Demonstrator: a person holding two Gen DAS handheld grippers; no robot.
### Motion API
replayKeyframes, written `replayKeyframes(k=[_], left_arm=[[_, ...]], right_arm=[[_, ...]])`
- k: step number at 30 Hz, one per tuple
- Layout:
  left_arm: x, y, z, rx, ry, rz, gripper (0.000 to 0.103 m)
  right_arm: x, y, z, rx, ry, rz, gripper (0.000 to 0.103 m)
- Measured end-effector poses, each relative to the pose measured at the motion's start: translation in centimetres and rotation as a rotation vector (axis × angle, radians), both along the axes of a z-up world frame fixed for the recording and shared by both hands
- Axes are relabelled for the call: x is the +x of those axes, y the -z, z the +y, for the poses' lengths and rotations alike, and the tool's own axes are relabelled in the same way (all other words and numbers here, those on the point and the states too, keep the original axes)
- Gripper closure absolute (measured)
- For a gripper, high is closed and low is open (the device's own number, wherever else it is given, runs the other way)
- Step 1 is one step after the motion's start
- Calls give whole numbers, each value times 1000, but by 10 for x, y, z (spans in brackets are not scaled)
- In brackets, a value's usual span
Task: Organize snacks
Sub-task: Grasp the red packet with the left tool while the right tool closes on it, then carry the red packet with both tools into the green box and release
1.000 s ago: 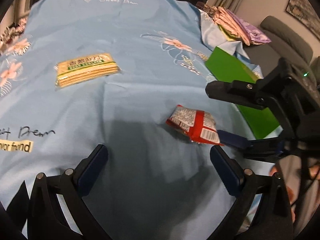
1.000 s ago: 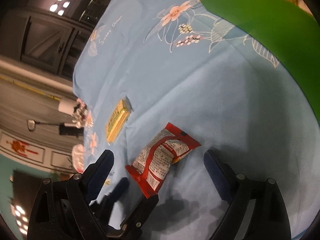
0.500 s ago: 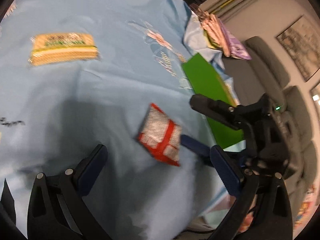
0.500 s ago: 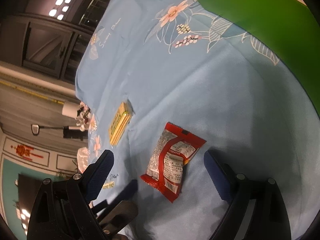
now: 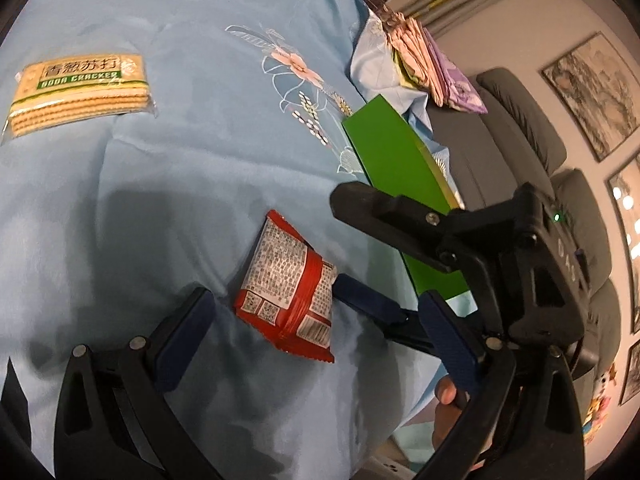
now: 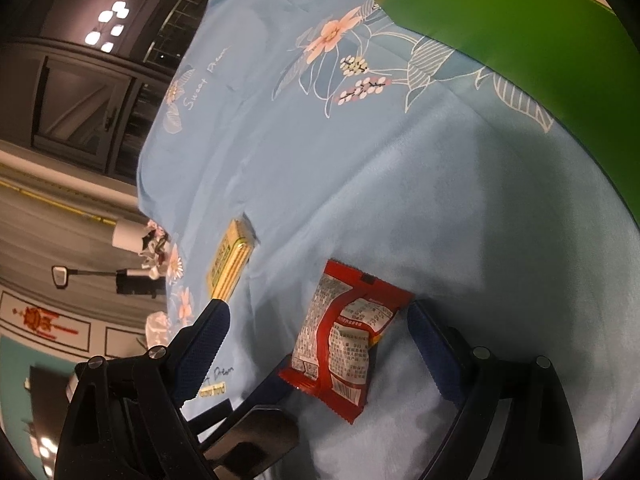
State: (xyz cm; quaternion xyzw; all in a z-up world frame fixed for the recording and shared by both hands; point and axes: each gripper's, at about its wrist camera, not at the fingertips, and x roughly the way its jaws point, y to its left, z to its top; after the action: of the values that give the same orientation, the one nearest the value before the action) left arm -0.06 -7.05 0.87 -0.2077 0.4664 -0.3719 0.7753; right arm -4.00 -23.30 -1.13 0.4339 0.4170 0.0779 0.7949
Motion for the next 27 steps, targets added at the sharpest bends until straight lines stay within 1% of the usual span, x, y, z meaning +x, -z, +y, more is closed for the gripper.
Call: replayKeyframes(k=[4, 5, 7, 8, 9, 10, 11, 12, 13, 14, 16, 17, 18, 19, 20, 21, 23, 24, 26, 27], left_arm=[[2, 2, -1, 10, 3, -16, 3], [2, 3, -1, 8, -2, -17, 5], [3, 4, 2, 4, -21, -21, 11], [3, 5, 3, 1, -26, -21, 17], [4, 6, 5, -3, -29, -19, 26], [4, 7, 5, 1, -31, -18, 29], [4, 8, 5, 9, -31, -22, 34], [4, 8, 5, 11, -30, -25, 35], [4, 9, 4, 19, -27, -31, 36], [3, 8, 3, 34, -25, -42, 39], [2, 8, 2, 61, -26, -54, 45], [2, 9, 1, 78, -26, -59, 51], [1, 9, 1, 95, -35, -64, 62], [2, 10, 2, 102, -46, -61, 66], [3, 11, 5, 91, -57, -49, 68], [7, 14, 12, 54, -59, -23, 70], [10, 16, 18, 4, -61, 15, 71], [10, 15, 19, -1, -62, 20, 70], [5, 8, 16, 36, -54, -20, 70], [3, 6, 14, 42, -50, -31, 70]], right_arm=[[1, -1, 3, -33, -26, -9, 11], [1, -1, 3, -36, -30, -9, 11], [0, -1, 1, -42, -32, 0, 18], [-1, 0, 0, -39, -31, 2, 19], [-2, 1, -2, -34, -30, 7, 24], [-2, 2, -4, -33, -28, 13, 27], [-2, 3, -6, -35, -26, 19, 35], [-1, 5, -7, -39, -23, 27, 43], [-1, 6, -8, -43, -23, 29, 47], [-1, 6, -7, -50, -27, 29, 48], [0, 4, -2, -96, -43, 31, 56], [3, 4, 1, -111, -61, 25, 59], [5, 5, 3, -110, -75, 26, 66], [7, 6, 6, -114, -82, 26, 69], [8, 6, 7, -117, -83, 24, 70], [8, 6, 6, -116, -80, 23, 71], [6, 6, 5, -98, -72, 10, 72], [6, 5, 5, -100, -76, 2, 72], [4, -2, 10, -149, -88, -20, 72], [2, -8, 14, -183, -92, -46, 72]])
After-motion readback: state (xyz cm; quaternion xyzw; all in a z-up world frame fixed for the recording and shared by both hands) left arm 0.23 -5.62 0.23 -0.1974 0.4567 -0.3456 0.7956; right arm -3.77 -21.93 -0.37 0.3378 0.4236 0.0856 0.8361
